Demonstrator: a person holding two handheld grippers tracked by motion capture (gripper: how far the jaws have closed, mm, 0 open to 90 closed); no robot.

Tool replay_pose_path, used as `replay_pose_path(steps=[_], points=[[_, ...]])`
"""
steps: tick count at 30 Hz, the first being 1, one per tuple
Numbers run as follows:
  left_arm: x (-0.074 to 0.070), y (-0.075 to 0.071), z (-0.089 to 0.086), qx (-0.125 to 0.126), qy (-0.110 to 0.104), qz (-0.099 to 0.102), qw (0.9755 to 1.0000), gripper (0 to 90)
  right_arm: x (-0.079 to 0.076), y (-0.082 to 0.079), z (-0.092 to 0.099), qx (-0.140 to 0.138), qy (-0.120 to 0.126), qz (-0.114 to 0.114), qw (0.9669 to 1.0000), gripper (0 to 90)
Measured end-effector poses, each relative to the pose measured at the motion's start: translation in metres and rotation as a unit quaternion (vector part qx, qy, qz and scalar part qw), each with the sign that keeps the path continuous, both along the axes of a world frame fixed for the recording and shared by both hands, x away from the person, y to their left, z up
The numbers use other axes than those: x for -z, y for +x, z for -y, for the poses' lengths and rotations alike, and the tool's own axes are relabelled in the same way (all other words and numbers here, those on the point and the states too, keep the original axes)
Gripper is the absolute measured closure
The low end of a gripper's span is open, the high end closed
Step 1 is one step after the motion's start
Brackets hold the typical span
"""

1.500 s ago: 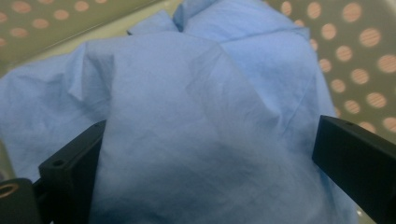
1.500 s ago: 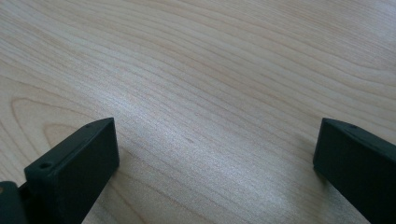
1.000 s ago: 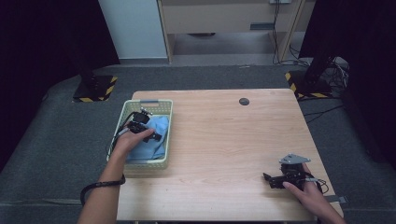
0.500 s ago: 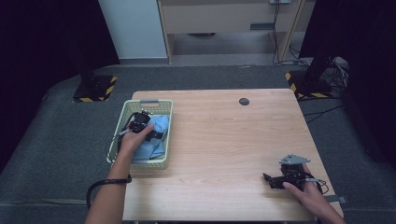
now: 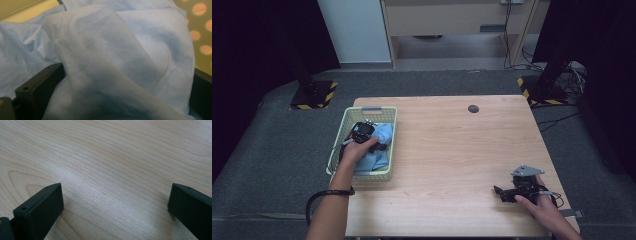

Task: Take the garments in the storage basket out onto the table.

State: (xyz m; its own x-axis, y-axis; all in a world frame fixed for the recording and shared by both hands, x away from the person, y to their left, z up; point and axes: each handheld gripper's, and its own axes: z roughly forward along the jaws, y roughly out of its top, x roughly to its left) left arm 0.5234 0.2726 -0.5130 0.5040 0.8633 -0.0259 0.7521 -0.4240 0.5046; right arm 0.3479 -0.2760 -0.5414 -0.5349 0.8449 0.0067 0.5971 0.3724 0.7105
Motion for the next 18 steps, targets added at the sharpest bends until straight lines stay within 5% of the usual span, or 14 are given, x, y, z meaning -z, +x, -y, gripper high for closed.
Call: replay_pose_path(steps=[18], points=[[-0.0002, 0.0011, 0.0045, 0.005, 0.024, -0.009, 0.9997, 0.0, 0.0000, -0.0003, -0.0002, 0.001, 0.000, 0.000, 1.0000, 0.5]])
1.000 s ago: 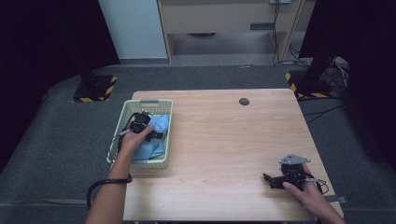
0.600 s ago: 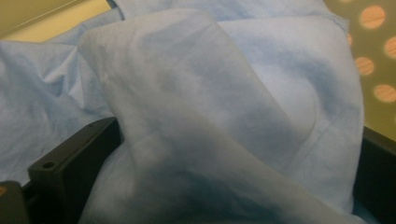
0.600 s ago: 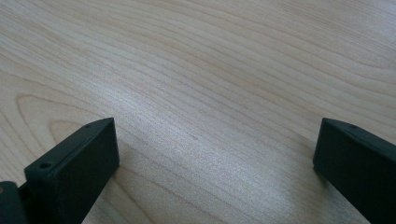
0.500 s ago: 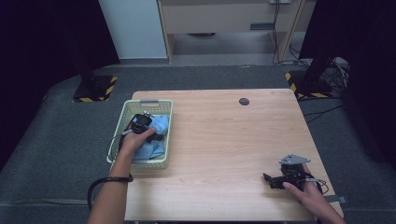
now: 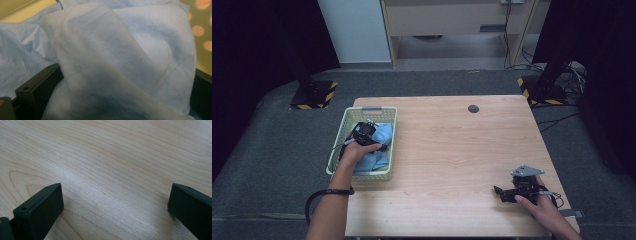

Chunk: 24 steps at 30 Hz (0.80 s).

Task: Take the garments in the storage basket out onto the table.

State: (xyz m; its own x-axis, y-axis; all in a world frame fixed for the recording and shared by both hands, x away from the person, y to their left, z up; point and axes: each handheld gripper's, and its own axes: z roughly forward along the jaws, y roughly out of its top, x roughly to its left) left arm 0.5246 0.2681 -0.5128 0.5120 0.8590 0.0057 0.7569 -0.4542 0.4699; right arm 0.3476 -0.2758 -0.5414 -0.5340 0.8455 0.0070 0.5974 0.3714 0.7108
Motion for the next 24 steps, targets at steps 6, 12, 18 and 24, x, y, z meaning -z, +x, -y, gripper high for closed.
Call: replay_pose_path(steps=[6, 12, 18, 24], points=[[-0.005, -0.001, 0.003, -0.011, 0.009, -0.013, 0.9998, 9.4, 0.000, 0.000, 0.000, 0.000, 0.000, 0.000, 1.0000, 0.5], [-0.008, -0.004, 0.000, -0.009, 0.018, -0.006, 0.9998, 26.2, 0.000, 0.000, 0.000, 0.000, 0.000, 0.000, 1.0000, 0.6], [-0.012, -0.005, -0.001, -0.011, 0.025, -0.007, 0.9996, 39.0, 0.000, 0.000, 0.000, 0.000, 0.000, 0.000, 1.0000, 0.5], [-0.013, -0.007, -0.001, -0.021, 0.026, -0.007, 0.9994, 50.8, 0.000, 0.000, 0.000, 0.000, 0.000, 0.000, 1.0000, 0.6]])
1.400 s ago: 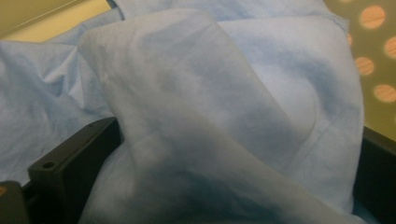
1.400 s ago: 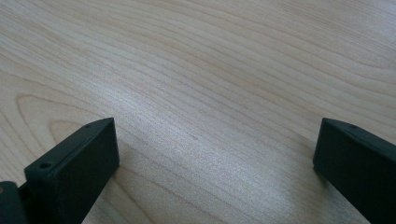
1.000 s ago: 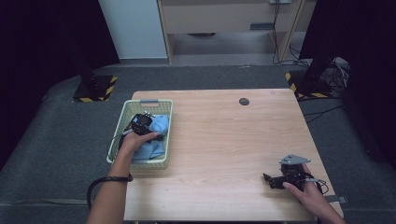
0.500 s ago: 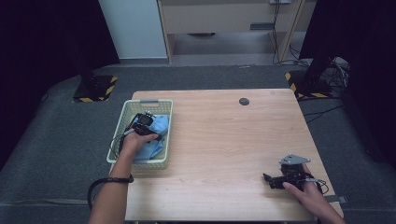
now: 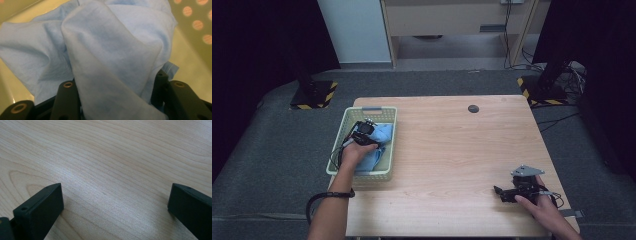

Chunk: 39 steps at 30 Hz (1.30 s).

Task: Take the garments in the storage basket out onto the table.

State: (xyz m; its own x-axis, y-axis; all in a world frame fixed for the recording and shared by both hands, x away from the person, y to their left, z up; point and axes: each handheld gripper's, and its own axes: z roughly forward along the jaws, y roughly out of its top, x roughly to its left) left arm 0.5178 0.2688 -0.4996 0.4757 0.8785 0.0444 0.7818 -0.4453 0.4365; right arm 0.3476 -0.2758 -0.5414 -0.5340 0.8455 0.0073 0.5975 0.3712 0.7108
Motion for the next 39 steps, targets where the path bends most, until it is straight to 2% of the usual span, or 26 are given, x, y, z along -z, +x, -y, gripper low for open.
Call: replay_pose_path(steps=[7, 9, 11, 17, 20, 22, 25, 27, 32, 39], points=[[-0.002, -0.001, -0.001, -0.003, 0.000, -0.001, 1.0000, 57.6, 0.000, 0.000, 0.000, 0.000, 0.000, 0.000, 1.0000, 0.5], [-0.004, -0.001, -0.002, -0.005, -0.001, -0.002, 1.0000, 64.6, 0.000, 0.000, 0.000, 0.000, 0.000, 0.000, 1.0000, 0.5], [-0.004, -0.001, -0.002, -0.005, 0.000, -0.002, 1.0000, 67.3, 0.000, 0.000, 0.000, 0.000, 0.000, 0.000, 1.0000, 0.5], [-0.009, -0.001, -0.005, -0.005, -0.009, -0.007, 0.9999, 70.4, 0.000, 0.000, 0.000, 0.000, 0.000, 0.000, 1.0000, 0.5], [-0.015, -0.003, -0.003, 0.004, -0.010, -0.003, 0.9999, 71.2, 0.000, 0.000, 0.000, 0.000, 0.000, 0.000, 1.0000, 0.5], [-0.021, -0.005, -0.005, 0.004, -0.023, 0.006, 0.9997, 72.3, 0.000, 0.000, 0.000, 0.000, 0.000, 0.000, 1.0000, 0.5], [-0.023, -0.007, -0.005, 0.007, -0.031, 0.011, 0.9994, 74.7, 0.000, 0.000, 0.000, 0.000, 0.000, 0.000, 1.0000, 0.5], [-0.023, -0.010, -0.006, 0.014, -0.028, 0.010, 0.9995, 75.3, 0.000, 0.000, 0.000, 0.000, 0.000, 0.000, 1.0000, 0.5], [-0.022, -0.012, -0.008, 0.010, -0.034, 0.013, 0.9993, 76.9, 0.000, 0.000, 0.000, 0.001, 0.000, 0.000, 1.0000, 0.5], [-0.028, -0.013, -0.015, 0.003, -0.049, 0.024, 0.9985, 77.3, 0.000, 0.000, 0.000, 0.001, 0.000, 0.000, 1.0000, 0.5]])
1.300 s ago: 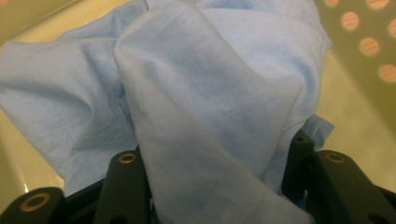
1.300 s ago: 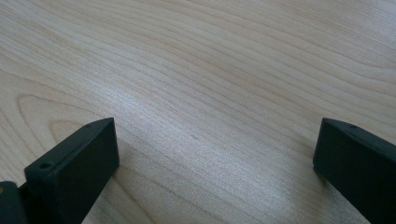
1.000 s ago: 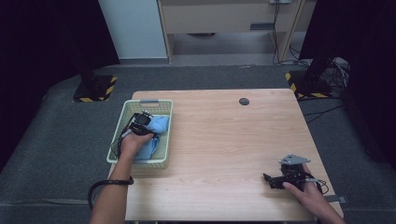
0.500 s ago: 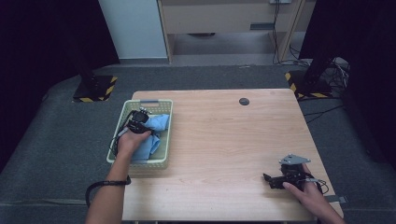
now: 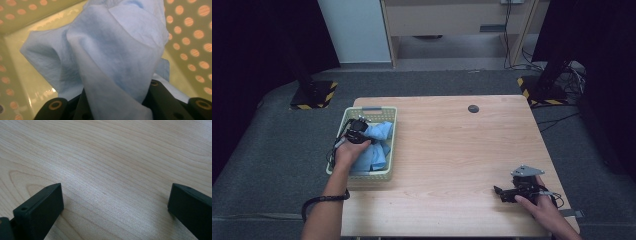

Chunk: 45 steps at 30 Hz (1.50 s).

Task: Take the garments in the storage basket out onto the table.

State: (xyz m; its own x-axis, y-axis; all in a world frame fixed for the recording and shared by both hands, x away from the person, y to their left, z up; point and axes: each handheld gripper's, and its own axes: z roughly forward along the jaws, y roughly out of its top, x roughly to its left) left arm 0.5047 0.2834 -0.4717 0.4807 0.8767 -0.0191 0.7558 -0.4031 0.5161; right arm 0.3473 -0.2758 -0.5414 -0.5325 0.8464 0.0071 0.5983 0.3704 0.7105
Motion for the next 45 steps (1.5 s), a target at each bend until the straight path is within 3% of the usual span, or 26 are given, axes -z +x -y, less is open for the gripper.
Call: replay_pose_path(steps=[9, 19, 22, 23, 45], points=[[-0.019, -0.013, -0.006, 0.010, -0.018, 0.039, 0.9990, 77.6, 0.000, 0.000, 0.000, 0.000, 0.000, 0.000, 1.0000, 0.5], [-0.037, -0.024, -0.011, 0.019, -0.037, 0.075, 0.9963, 77.7, 0.000, 0.000, 0.000, 0.000, 0.000, 0.000, 1.0000, 0.5], [-0.043, -0.026, -0.009, 0.027, -0.034, 0.082, 0.9957, 77.8, 0.000, 0.000, 0.000, 0.000, 0.000, 0.000, 1.0000, 0.5], [-0.048, -0.028, -0.009, 0.030, -0.041, 0.092, 0.9945, 77.8, 0.000, 0.000, 0.000, 0.000, 0.000, 0.000, 1.0000, 0.5], [-0.079, -0.037, 0.005, 0.059, -0.040, 0.118, 0.9905, 78.0, 0.000, 0.000, 0.000, 0.000, 0.000, 0.000, 1.0000, 0.5]])
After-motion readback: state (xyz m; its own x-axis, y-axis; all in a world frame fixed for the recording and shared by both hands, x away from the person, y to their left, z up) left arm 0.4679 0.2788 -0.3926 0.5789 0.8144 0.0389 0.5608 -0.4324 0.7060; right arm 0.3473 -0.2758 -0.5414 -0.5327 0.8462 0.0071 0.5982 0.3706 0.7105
